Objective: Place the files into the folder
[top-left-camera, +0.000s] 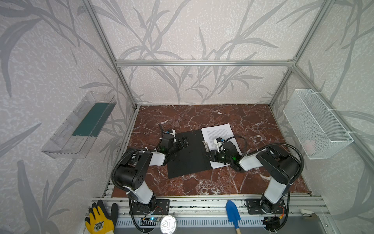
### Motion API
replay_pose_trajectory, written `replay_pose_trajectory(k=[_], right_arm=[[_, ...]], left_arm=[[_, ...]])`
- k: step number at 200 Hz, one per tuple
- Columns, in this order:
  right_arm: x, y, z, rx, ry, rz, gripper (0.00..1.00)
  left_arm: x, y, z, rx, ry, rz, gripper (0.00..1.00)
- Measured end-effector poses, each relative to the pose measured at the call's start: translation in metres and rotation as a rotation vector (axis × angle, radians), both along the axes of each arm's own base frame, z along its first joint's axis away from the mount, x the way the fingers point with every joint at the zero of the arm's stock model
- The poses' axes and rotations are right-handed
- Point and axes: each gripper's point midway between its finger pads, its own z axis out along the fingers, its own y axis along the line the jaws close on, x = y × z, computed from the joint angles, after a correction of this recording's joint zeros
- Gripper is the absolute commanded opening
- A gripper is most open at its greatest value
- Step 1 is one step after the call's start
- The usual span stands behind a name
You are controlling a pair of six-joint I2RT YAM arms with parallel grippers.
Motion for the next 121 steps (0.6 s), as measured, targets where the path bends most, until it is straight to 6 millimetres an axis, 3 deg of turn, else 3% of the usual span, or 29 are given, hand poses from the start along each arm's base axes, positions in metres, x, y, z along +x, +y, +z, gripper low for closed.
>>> replay_pose_trajectory(k=[30, 50, 61, 66, 68, 102, 121], right_arm=[[-0.007, -0.006, 0.021, -0.025, -0.007, 0.015, 0.54], [-0.009, -0.01, 0.046, -0.041, -0.046, 0.018, 0.64], [-0.008, -0.014, 0.063, -0.056, -0.083, 0.015, 0.78], [-0.007, -0.015, 0.071, -0.063, -0.103, 0.015, 0.98], [-0.007, -0.016, 0.075, -0.065, -0.109, 0.013, 1.0], [-0.002, -0.036, 0.139, -0.122, -0.313, -0.032, 0.99], [0.0, -0.055, 0.158, -0.176, -0.391, -0.059, 0.99]], left_arm=[[0.0, -0.004, 0.007, -0.01, 0.034, -0.023, 0.99], [-0.015, -0.008, 0.011, -0.02, 0.098, -0.055, 0.99], [-0.026, -0.01, 0.015, -0.023, 0.125, -0.073, 0.99], [-0.029, -0.01, 0.019, -0.023, 0.129, -0.079, 0.99], [-0.031, -0.01, 0.021, -0.023, 0.131, -0.081, 0.99], [-0.042, -0.007, 0.082, -0.01, 0.043, -0.087, 0.99], [-0.055, 0.008, 0.113, 0.007, -0.035, -0.038, 0.99]])
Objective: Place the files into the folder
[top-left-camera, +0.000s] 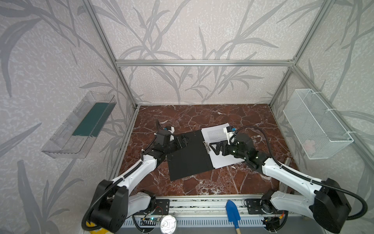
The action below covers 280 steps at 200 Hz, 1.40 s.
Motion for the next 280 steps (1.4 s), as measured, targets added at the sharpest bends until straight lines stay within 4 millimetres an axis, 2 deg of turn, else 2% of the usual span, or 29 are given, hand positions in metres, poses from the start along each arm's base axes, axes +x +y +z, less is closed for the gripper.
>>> replay_pose_trajectory(k=[10, 24, 55, 73, 91, 117, 147, 186, 205, 229, 280], right_arm=[[0.003, -0.01, 0.006, -0.011, -0.011, -0.008, 0.99], [0.009, -0.025, 0.01, -0.005, -0.012, -0.029, 0.99], [0.021, -0.063, -0.003, -0.036, 0.026, -0.128, 0.99], [0.035, -0.088, -0.03, -0.085, 0.105, -0.209, 0.99], [0.047, -0.119, -0.063, -0.094, 0.213, -0.301, 0.99], [0.039, -0.158, -0.105, -0.076, 0.324, -0.417, 0.99], [0.032, -0.164, -0.128, -0.077, 0.391, -0.454, 0.99], [0.036, -0.162, -0.155, -0.073, 0.49, -0.455, 0.97], [0.045, -0.156, -0.154, -0.053, 0.495, -0.432, 0.95], [0.046, -0.152, -0.153, -0.035, 0.499, -0.412, 0.95], [0.054, -0.155, -0.154, -0.032, 0.484, -0.418, 0.91]], left_arm=[[-0.011, 0.01, 0.011, 0.002, -0.045, 0.034, 0.99], [-0.031, 0.022, 0.009, 0.003, -0.081, 0.062, 0.99], [-0.073, 0.047, -0.029, 0.033, -0.042, 0.124, 0.99], [-0.087, 0.061, -0.045, 0.047, -0.015, 0.186, 0.99], [-0.092, 0.069, -0.054, 0.061, 0.017, 0.224, 0.99], [-0.096, 0.071, -0.078, 0.081, 0.098, 0.236, 0.98], [-0.105, 0.069, -0.109, 0.103, 0.204, 0.218, 0.98], [-0.101, 0.061, -0.117, 0.096, 0.233, 0.188, 0.98], [-0.095, 0.056, -0.117, 0.086, 0.232, 0.17, 0.98], [-0.086, 0.049, -0.117, 0.084, 0.238, 0.148, 0.98], [-0.068, 0.042, -0.112, 0.063, 0.207, 0.14, 0.98]])
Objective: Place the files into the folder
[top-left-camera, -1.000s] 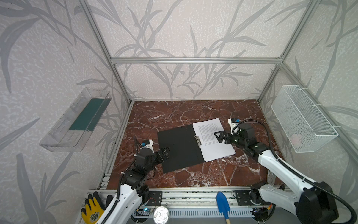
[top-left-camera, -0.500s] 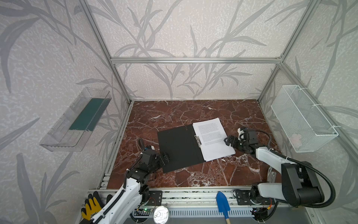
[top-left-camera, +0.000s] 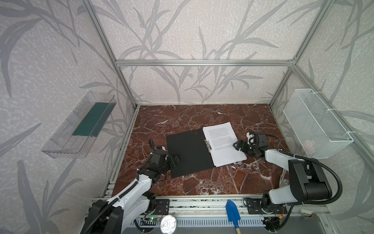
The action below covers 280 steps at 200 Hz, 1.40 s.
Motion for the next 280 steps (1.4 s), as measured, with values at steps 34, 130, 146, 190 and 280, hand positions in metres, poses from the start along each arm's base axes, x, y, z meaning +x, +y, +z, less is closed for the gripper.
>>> replay_pose_trajectory(k=[34, 130, 146, 190, 280], right_arm=[[0.01, 0.003, 0.0, -0.008, -0.019, 0.008, 0.89], [0.008, 0.018, 0.001, 0.011, -0.023, 0.045, 0.89], [0.001, 0.039, 0.005, 0.068, -0.012, 0.104, 0.89], [-0.006, 0.063, 0.015, 0.198, -0.019, 0.16, 0.99], [-0.013, -0.013, 0.093, -0.01, -0.245, -0.117, 0.99]], left_arm=[[0.002, -0.001, 0.011, -0.035, -0.025, 0.012, 0.98], [0.044, -0.053, 0.195, -0.247, -0.394, -0.144, 0.95], [0.034, -0.076, 0.223, -0.281, -0.429, -0.234, 0.95], [0.025, -0.136, 0.248, -0.289, -0.414, -0.423, 0.95], [0.027, -0.299, 0.183, -0.118, -0.3, -0.715, 0.95]])
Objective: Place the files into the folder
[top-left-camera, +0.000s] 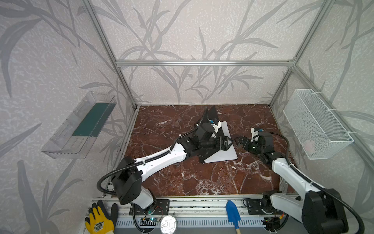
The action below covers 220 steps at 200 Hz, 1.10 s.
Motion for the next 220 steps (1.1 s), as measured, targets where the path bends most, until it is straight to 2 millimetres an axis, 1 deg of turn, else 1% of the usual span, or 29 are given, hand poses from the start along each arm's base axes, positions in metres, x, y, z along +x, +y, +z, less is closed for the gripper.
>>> replay_pose_trajectory(k=[9, 22, 32, 44, 50, 61, 69, 77, 85, 97, 102, 104, 107, 116, 122, 133, 142, 149, 155, 163, 182, 197, 208, 220], right_arm=[[-0.004, -0.013, 0.005, -0.021, -0.011, -0.05, 0.99], [-0.009, -0.03, 0.012, -0.048, -0.027, -0.116, 0.99], [-0.014, -0.039, 0.016, -0.063, -0.039, -0.147, 0.99], [-0.018, -0.043, 0.018, -0.074, -0.047, -0.165, 0.99], [-0.02, -0.044, 0.018, -0.078, -0.048, -0.169, 0.99], [-0.022, -0.046, 0.017, -0.083, -0.043, -0.174, 0.99], [-0.023, -0.046, 0.016, -0.085, -0.039, -0.174, 0.99], [-0.024, -0.046, 0.015, -0.087, -0.036, -0.171, 0.99], [-0.025, -0.046, 0.015, -0.089, -0.037, -0.169, 0.99], [-0.026, -0.046, 0.016, -0.088, -0.042, -0.167, 0.99], [-0.027, -0.046, 0.017, -0.088, -0.046, -0.166, 0.99], [-0.027, -0.046, 0.017, -0.087, -0.048, -0.166, 0.99], [-0.027, -0.046, 0.017, -0.087, -0.05, -0.166, 0.99], [-0.027, -0.046, 0.018, -0.086, -0.056, -0.167, 0.99], [-0.027, -0.046, 0.017, -0.086, -0.058, -0.168, 0.99], [-0.027, -0.047, 0.015, -0.089, -0.056, -0.173, 0.99], [-0.027, -0.049, 0.012, -0.095, -0.049, -0.18, 0.99], [-0.027, -0.051, 0.009, -0.103, -0.041, -0.188, 0.99], [-0.027, -0.052, 0.006, -0.11, -0.033, -0.194, 0.99], [-0.026, -0.055, 0.003, -0.124, -0.023, -0.204, 0.99], [-0.025, -0.061, -0.004, -0.163, -0.004, -0.221, 0.99], [-0.022, -0.064, -0.005, -0.188, -0.014, -0.222, 0.99], [-0.019, -0.065, -0.003, -0.21, -0.04, -0.216, 0.99], [-0.015, -0.067, -0.001, -0.235, -0.083, -0.211, 0.99]], left_arm=[[0.002, -0.011, -0.01, 0.007, 0.006, -0.01, 0.95], [0.007, -0.023, -0.03, 0.024, 0.026, -0.016, 0.95], [0.01, -0.031, -0.049, 0.038, 0.05, -0.023, 0.96], [0.012, -0.038, -0.069, 0.055, 0.084, -0.033, 0.97], [0.012, -0.039, -0.079, 0.065, 0.104, -0.036, 0.97], [0.012, -0.035, -0.091, 0.073, 0.133, -0.039, 0.97], [0.011, -0.028, -0.093, 0.068, 0.142, -0.035, 0.97], [0.01, -0.015, -0.092, 0.057, 0.145, -0.02, 0.97], [0.01, 0.003, -0.085, 0.038, 0.135, 0.005, 0.97], [0.012, 0.042, -0.069, 0.004, 0.105, 0.07, 0.98], [0.016, 0.062, -0.057, -0.016, 0.078, 0.114, 0.98], [0.017, 0.067, -0.055, -0.02, 0.072, 0.125, 0.98], [0.02, 0.08, -0.046, -0.033, 0.05, 0.159, 0.99], [0.025, 0.111, -0.029, -0.053, 0.002, 0.237, 0.99], [0.031, 0.137, -0.015, -0.062, -0.039, 0.313, 0.99], [0.039, 0.18, 0.002, -0.054, -0.103, 0.444, 0.99], [0.041, 0.209, 0.011, -0.039, -0.146, 0.535, 0.99], [0.041, 0.229, 0.012, -0.013, -0.174, 0.598, 0.99], [0.04, 0.246, 0.01, 0.02, -0.195, 0.655, 0.99], [0.038, 0.263, 0.004, 0.067, -0.215, 0.712, 0.99], [0.032, 0.303, -0.022, 0.226, -0.243, 0.836, 0.99], [0.03, 0.332, -0.038, 0.362, -0.258, 0.918, 0.99], [0.032, 0.354, -0.043, 0.457, -0.274, 0.986, 0.99], [0.036, 0.375, -0.043, 0.541, -0.298, 1.053, 0.99]])
